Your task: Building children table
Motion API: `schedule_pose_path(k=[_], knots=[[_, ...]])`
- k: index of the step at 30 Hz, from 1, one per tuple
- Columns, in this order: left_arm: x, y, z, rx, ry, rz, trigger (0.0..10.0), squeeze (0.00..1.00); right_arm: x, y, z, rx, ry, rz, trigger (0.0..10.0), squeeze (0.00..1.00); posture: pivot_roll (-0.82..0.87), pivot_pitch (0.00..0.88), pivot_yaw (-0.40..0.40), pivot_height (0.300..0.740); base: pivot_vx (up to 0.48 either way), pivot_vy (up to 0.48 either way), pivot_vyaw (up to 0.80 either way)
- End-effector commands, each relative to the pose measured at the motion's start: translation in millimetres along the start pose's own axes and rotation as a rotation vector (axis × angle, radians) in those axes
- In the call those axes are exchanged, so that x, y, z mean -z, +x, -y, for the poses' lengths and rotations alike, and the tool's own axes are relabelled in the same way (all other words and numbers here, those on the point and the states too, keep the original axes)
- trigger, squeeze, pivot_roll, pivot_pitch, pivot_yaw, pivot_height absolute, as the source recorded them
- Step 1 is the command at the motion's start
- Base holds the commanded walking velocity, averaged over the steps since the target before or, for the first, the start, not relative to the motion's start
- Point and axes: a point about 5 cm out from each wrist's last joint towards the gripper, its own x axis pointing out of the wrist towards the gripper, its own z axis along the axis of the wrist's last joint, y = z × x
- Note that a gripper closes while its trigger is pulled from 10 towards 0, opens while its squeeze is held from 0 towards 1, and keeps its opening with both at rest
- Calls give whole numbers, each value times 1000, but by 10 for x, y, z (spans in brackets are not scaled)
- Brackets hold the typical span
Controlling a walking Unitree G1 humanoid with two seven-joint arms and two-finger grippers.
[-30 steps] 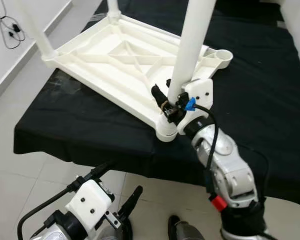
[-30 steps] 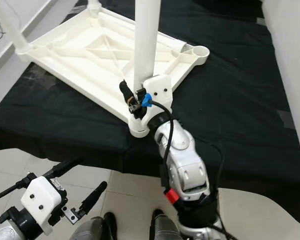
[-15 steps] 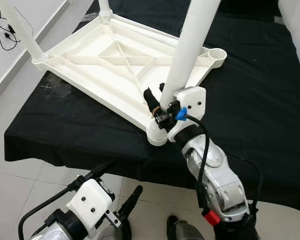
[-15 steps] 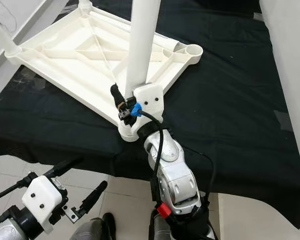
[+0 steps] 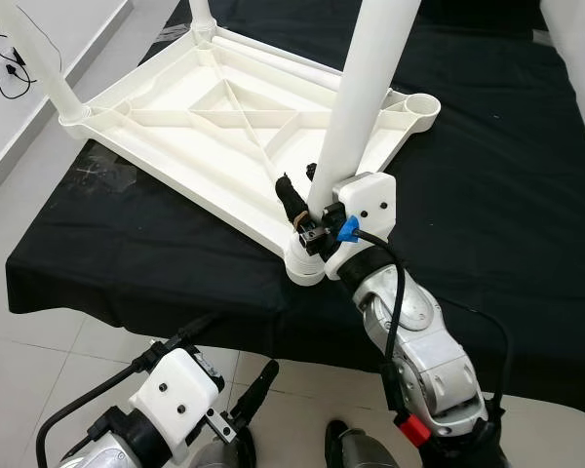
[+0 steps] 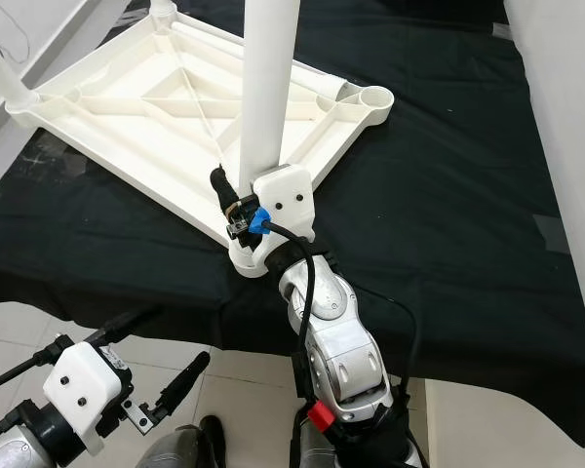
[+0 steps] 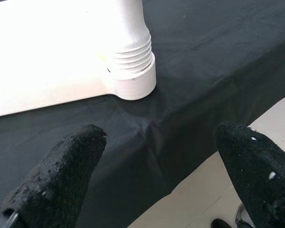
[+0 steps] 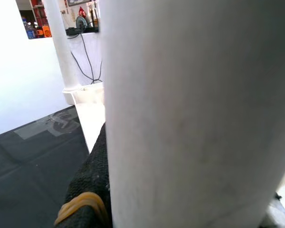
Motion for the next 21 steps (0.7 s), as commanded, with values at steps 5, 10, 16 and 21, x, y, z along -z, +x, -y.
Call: schedule_pose_path(k=[5, 10, 16, 21], knots=[[51, -10, 8, -2, 1, -24, 10000, 0, 313, -35, -80, -111, -104, -163, 10000, 0, 63, 311, 8, 740, 0, 0, 0], [49, 0, 8, -5, 2, -22, 10000, 0, 303, -8, -98, -160, -123, -173, 10000, 0, 59, 313, 4, 740, 0, 0, 0], [47, 4, 9, -7, 2, -20, 10000, 0, 305, 27, -101, -209, -131, -205, 10000, 0, 54, 314, -2, 740, 0, 0, 0], [45, 8, 12, -8, 2, -19, 10000, 0, 292, 51, -96, -237, -138, -212, 10000, 0, 52, 315, -5, 740, 0, 0, 0]])
